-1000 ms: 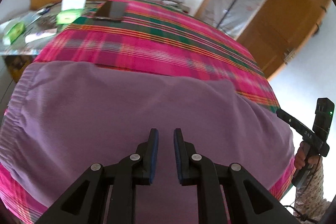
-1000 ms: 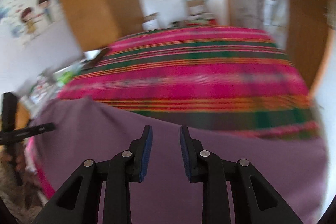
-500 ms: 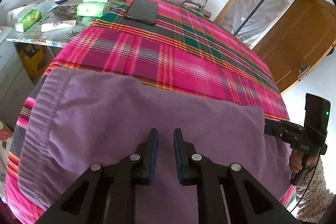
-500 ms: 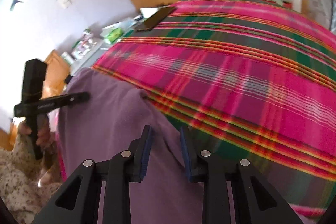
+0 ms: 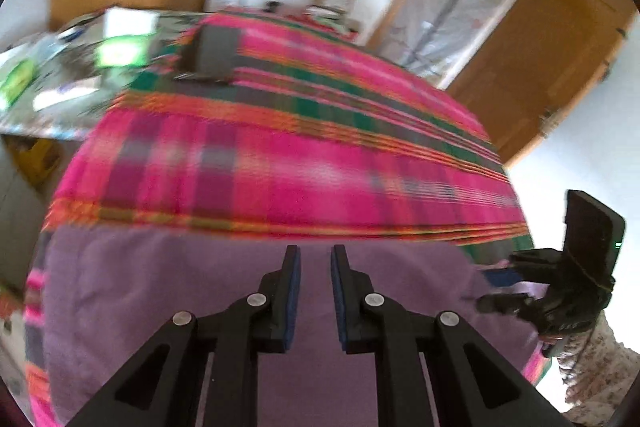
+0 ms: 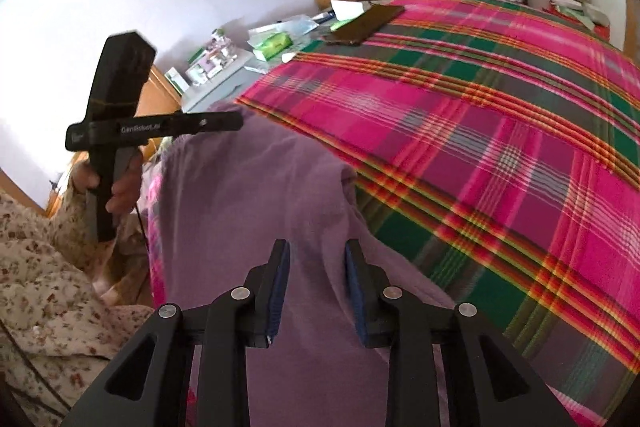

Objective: Fold clothes

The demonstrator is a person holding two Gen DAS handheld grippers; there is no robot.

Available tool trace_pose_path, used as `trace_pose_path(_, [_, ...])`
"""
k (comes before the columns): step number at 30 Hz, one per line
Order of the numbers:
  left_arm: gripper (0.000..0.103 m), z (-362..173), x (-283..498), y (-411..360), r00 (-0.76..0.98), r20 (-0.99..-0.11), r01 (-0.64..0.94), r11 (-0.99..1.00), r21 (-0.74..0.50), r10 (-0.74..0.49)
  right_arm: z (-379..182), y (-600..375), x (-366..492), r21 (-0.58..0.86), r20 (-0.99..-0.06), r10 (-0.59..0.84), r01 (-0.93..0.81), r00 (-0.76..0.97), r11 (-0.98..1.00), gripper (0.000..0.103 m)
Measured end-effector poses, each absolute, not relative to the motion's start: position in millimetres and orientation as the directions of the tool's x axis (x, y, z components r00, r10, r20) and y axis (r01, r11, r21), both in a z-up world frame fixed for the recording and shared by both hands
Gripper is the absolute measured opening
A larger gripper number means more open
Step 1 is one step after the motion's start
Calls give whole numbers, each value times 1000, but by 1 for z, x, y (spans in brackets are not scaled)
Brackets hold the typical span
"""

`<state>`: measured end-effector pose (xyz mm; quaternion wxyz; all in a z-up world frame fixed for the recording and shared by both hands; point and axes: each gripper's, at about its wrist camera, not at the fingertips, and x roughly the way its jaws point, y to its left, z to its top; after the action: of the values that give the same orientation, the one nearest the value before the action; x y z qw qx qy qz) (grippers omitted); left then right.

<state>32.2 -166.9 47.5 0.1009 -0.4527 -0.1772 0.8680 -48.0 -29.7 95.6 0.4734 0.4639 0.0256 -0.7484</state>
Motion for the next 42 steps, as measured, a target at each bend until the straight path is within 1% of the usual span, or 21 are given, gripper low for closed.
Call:
trace_pose_path(4, [17,56,8,-137,-519,-758,-123,-912,-391,395,101,-31,-38,447,-672,-736,746,-85,-494,28])
trace_pose_path(7, [17,60,-8,-114,-488,-764,-202,-906,-371,422,97,-32,-38,443,-686,-722,738,-85,-509,28])
trace_pose_path(11, [17,57,-24,-88,-426,-789,-261,-896,-361,442,96,-26,-42,450,-682,-724,718,-107,-531,28])
trace_pose_path(15, [17,50,-32,-72,-367,-814,-289,-887,-361,451,92,-31,-36,508,-656,-753,710,-47,-488,29])
trace_pose_path(18, [17,46,-33,-67,-325,-826,-283,-881,-379,460,91,-33,-33,544,-630,-776,700,-24,-462,29])
trace_pose_path(20, [17,46,-31,-66,-321,-840,-283,-890,-356,438,91,-34,-31,553,-624,-781,695,-20,-459,29])
trace_pose_path(28, [17,34,-17,-71,-288,-876,-251,-914,-320,386,76,-42,-25,579,-640,-768,660,4,-478,30])
trace_pose_path(32, [17,33,-9,-79,-288,-870,-233,-910,-342,400,70,-47,-19,586,-651,-758,654,29,-478,30])
trace_pose_path(35, [17,30,-5,-83,-284,-868,-220,-909,-354,407,75,-49,-17,566,-662,-749,668,20,-483,30])
trace_pose_path(38, [18,27,-2,-88,-279,-865,-205,-906,-371,417,95,-41,-20,519,-646,-761,702,-51,-488,30])
trace_pose_path(40, [18,27,0,-90,-282,-859,-200,-902,-382,426,104,-38,-27,458,-662,-739,715,-122,-528,30])
trace_pose_path(42, [18,28,2,-93,-285,-854,-195,-898,-393,436,98,-42,-38,425,-702,-699,707,-137,-565,30])
